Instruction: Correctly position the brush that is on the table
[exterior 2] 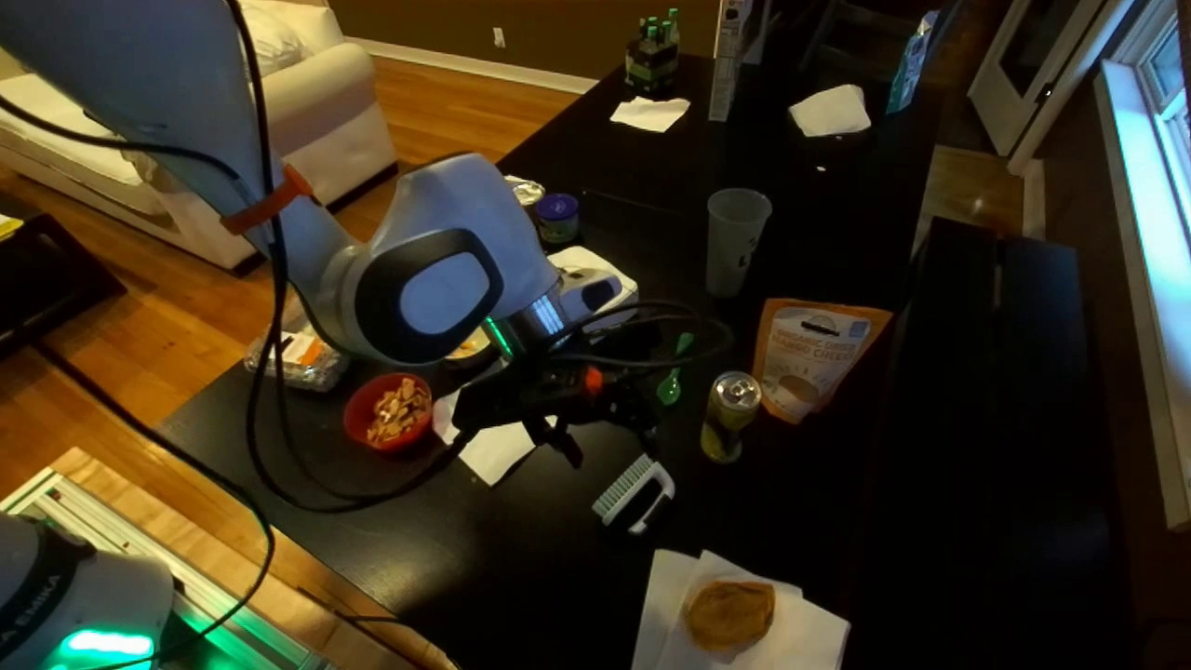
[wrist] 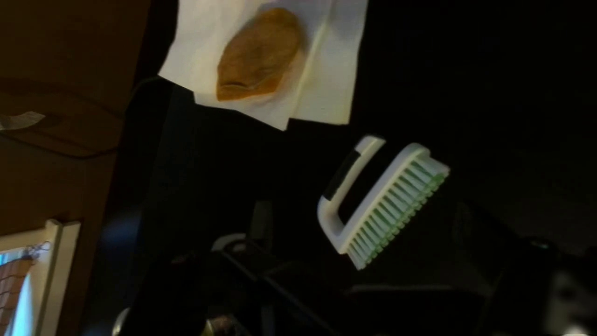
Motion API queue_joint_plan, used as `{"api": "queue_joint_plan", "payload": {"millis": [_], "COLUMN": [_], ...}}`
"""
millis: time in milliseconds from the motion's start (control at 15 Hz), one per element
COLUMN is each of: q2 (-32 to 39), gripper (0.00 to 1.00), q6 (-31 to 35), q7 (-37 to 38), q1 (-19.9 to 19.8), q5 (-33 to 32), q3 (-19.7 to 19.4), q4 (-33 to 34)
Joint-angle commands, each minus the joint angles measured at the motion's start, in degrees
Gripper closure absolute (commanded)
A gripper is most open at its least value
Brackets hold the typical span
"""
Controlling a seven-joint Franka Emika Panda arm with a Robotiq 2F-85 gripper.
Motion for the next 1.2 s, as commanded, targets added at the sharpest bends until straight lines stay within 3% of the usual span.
{"api": "queue_joint_plan", "payload": {"millis": [0,67,400,533,733,800,1133], "q2": [-11.5,-11.5,-13.0,-11.5,-9.6,-11.4,-11.2], "gripper": [0.0,0.0,0.0,0.0,0.0,0.0,0.0], "q6": [-8.0,-9.0,-19.3,-24.6,-33.7,-28.8,-29.7], "q7": [-6.0,-12.2,-29.8,-37.0,-44.5,-40.5,-41.0], "q1": [-14.2,-16.7,-37.3,-42.4,-46.2,-43.0,-42.7], "q5": [-1.8,5.0,22.0,29.8,39.8,34.9,35.5], "q3": [13.8,17.1,38.8,43.8,46.4,43.8,43.4], "q4": [-0.1,-0.1,3.0,5.7,9.8,6.5,7.0]}}
